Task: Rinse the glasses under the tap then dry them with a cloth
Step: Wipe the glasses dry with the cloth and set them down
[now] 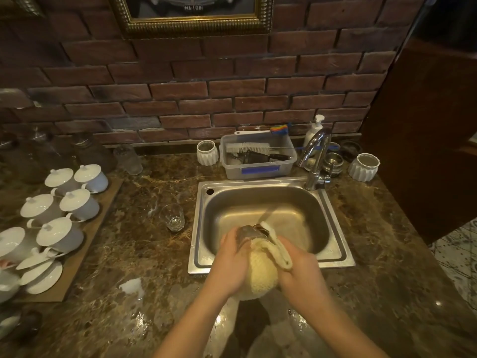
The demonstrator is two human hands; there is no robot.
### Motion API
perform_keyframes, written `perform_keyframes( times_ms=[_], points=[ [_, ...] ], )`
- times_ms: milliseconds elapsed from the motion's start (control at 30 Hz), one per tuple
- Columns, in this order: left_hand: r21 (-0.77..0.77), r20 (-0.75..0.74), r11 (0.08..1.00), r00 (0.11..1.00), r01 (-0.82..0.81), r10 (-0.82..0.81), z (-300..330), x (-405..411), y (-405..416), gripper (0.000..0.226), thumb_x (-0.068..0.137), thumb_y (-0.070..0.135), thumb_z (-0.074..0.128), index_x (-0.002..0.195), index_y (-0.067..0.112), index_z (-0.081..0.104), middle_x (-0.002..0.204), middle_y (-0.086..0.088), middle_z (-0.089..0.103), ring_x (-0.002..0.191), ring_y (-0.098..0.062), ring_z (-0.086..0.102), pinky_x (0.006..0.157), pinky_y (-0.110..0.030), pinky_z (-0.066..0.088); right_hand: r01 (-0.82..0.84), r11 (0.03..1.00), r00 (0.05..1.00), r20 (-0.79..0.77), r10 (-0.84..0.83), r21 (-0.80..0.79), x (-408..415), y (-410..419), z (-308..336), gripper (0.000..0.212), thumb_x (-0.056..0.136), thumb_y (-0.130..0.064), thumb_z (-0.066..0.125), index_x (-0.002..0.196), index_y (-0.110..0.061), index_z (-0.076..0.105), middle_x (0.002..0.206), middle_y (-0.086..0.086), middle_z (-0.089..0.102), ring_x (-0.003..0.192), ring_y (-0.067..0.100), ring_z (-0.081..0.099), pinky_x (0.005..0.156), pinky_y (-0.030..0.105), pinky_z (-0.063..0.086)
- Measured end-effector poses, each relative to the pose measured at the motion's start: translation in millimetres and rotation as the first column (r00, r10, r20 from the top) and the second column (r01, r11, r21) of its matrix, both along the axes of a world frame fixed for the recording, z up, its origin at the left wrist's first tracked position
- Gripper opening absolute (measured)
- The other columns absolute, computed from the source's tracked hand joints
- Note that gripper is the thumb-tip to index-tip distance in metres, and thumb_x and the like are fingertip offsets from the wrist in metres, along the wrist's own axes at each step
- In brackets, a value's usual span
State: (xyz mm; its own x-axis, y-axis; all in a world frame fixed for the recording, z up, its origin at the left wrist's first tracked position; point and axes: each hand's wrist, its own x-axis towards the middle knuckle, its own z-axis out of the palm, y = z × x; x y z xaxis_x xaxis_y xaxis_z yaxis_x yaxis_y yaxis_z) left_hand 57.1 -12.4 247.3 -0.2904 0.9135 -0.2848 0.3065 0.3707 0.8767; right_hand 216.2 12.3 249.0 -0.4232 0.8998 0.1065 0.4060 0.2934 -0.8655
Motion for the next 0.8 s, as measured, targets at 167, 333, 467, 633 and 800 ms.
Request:
perform_keyframes(
  times_ms=[167, 333, 467, 633, 800],
  points=[
    [0.025, 0.316, 0.988, 0.939, -0.154, 0.138, 3, -14, 2, 0.038, 0.109, 0.012, 0.047, 0.144, 0.026, 0.053, 0.118, -0.020, 0.064, 0.078, -0.015, 0.068, 0.067, -0.024, 0.057, 0.108, 0.932, 0.942, -0.265, -0.207, -0.345, 14, 5, -7, 0.021, 0.092, -0.021, 0.070, 0.113, -0.023, 0.069, 0.104, -0.005, 0.076, 0.100, 0.014, 0.071, 0.089, 0.031, 0.055],
    [0.108, 0.466, 0.982, 0.881, -0.157, 0.089, 12, -18, 0, 0.043, 0.101, -0.010, 0.050, 0.126, 0.019, 0.070, 0.101, -0.005, 0.078, 0.062, -0.016, 0.069, 0.051, -0.025, 0.056, 0.082, 0.807, 0.738, -0.508, -0.443, -0.585, 12, 26, -4, 0.089, 0.047, -0.059, 0.095, 0.119, -0.014, 0.069, 0.113, 0.010, 0.076, 0.107, 0.026, 0.072, 0.085, 0.038, 0.060],
    [0.194, 0.409, 0.968, 0.910, -0.158, 0.067, 19, -9, 0, 0.033, 0.097, -0.011, 0.058, 0.114, 0.011, 0.076, 0.108, -0.001, 0.080, 0.088, -0.009, 0.076, 0.074, -0.022, 0.061, 0.068, 0.817, 0.757, -0.503, -0.416, -0.573, -11, 32, 8, 0.079, 0.054, -0.059, 0.089, 0.116, -0.014, 0.069, 0.112, 0.012, 0.076, 0.106, 0.029, 0.072, 0.089, 0.045, 0.056],
    [0.225, 0.358, 0.968, 0.933, -0.107, 0.020, 30, -12, -1, 0.017, 0.095, -0.007, 0.064, 0.095, 0.009, 0.068, 0.085, 0.005, 0.077, 0.069, -0.010, 0.069, 0.054, -0.022, 0.052, -0.028, 0.704, 0.810, -0.428, -0.400, -0.710, -36, 26, 18, 0.070, 0.083, -0.065, 0.058, 0.130, -0.012, 0.056, 0.103, 0.006, 0.077, 0.084, 0.018, 0.076, 0.065, 0.030, 0.060],
    [0.169, 0.170, 0.970, 0.974, -0.176, 0.147, 27, -13, 8, 0.026, 0.095, -0.003, 0.066, 0.094, 0.017, 0.049, 0.085, -0.005, 0.062, 0.067, -0.012, 0.060, 0.054, -0.015, 0.051, -0.104, 0.655, 0.837, -0.421, -0.348, -0.748, -36, 20, 22, 0.068, 0.091, -0.073, 0.036, 0.114, -0.020, 0.073, 0.098, 0.015, 0.077, 0.090, 0.033, 0.071, 0.076, 0.041, 0.056]
  ],
)
